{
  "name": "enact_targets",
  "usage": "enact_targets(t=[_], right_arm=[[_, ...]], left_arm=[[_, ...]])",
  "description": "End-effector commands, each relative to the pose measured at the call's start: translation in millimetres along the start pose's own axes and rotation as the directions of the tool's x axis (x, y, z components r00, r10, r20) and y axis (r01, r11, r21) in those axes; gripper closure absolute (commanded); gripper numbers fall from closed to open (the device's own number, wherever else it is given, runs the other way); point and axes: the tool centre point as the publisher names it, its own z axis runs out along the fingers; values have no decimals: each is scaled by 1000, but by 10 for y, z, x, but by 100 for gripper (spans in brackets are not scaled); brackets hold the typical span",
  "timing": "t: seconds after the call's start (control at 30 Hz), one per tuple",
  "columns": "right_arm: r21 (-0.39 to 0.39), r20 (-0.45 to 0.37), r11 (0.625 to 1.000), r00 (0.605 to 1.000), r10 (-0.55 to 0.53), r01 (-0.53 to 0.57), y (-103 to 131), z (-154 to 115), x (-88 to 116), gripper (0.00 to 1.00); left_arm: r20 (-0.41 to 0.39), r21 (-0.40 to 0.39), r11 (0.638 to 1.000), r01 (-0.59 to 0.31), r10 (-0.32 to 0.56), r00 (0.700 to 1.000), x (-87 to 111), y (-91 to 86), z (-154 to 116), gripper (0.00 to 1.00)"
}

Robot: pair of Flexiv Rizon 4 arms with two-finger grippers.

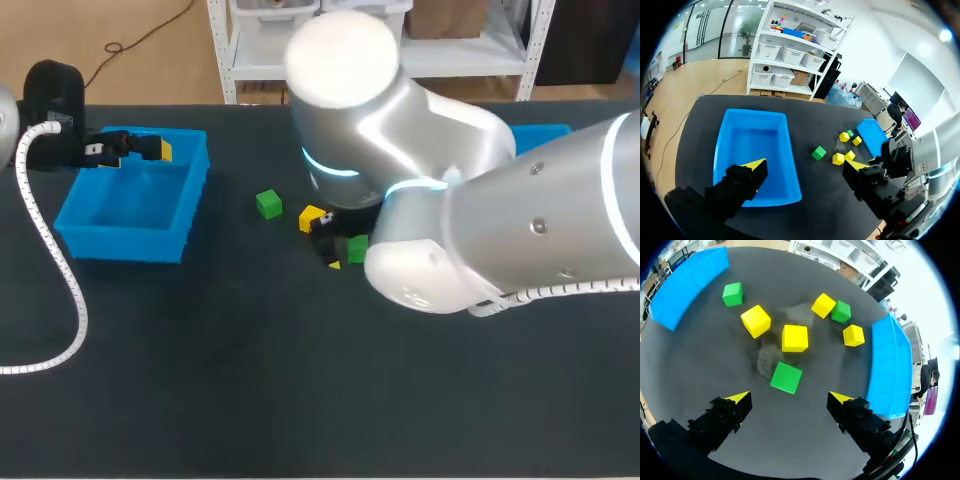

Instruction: Put the green cubes in the right bin and the yellow cubes in the left bin.

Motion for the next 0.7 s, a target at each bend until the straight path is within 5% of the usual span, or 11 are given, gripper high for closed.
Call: enact_targets(t=[0.03,0.7], right_arm=[[2,-8,1000,1000,3,-3,14,71,-17,0],[-85,-73,986,988,139,-145,7,321,-115,0]], left_arm=[[8,10,1000,-2,2,1000,17,20,-4,0],[8,10,1000,-2,2,1000,17,20,-4,0]])
